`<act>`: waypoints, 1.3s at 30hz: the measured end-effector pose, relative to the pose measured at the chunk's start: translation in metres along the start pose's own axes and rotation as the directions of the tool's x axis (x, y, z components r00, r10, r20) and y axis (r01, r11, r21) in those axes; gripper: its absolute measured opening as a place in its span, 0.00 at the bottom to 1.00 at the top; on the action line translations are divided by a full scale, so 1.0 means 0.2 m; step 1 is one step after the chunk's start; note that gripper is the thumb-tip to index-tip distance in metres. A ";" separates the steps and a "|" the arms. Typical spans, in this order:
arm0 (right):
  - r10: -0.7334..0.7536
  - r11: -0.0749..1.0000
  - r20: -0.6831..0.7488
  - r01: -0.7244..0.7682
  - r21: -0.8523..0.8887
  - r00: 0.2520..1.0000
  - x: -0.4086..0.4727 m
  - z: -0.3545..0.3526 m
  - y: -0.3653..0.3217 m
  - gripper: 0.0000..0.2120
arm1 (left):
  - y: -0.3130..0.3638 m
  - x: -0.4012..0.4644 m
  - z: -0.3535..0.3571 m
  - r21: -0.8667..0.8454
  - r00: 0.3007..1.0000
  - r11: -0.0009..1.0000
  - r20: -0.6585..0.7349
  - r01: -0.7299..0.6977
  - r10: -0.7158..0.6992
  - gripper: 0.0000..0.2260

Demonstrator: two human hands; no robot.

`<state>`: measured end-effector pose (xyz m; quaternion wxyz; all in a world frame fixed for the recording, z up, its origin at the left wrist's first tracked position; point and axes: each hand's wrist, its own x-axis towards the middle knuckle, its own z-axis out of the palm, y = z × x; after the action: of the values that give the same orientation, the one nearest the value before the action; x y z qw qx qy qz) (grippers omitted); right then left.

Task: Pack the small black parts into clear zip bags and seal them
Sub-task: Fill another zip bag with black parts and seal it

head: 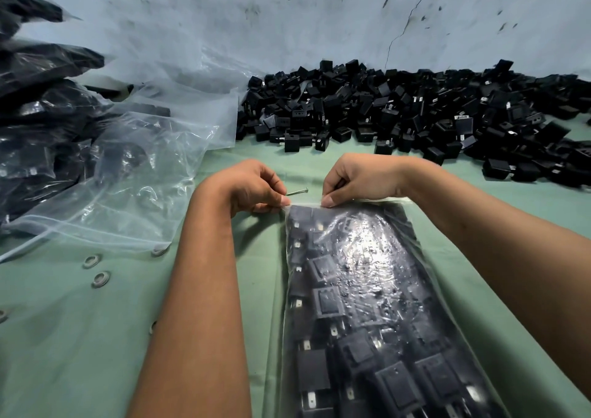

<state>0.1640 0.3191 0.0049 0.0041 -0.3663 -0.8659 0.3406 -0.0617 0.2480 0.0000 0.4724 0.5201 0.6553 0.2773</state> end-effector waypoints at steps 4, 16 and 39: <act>0.000 1.000 -0.024 -0.001 -0.017 1.000 -0.02 0.00 0.01 0.07 | -0.01 0.01 0.00 0.022 1.000 1.000 0.005 -0.004 0.004 0.09; 0.061 0.997 -0.049 -0.064 -0.051 0.997 -0.12 -0.03 0.08 0.11 | -0.01 0.02 -0.01 0.037 1.000 0.999 0.013 0.005 -0.005 0.08; 0.073 0.997 -0.115 -0.071 0.020 0.991 -0.26 -0.07 0.23 0.18 | 0.03 0.12 0.09 0.413 0.968 0.877 0.149 -0.245 0.200 0.11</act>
<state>0.2341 0.3176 -0.0004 0.0448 -0.4162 -0.8477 0.3259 -0.0436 0.2698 -0.0087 0.3441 0.6964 0.6110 0.1523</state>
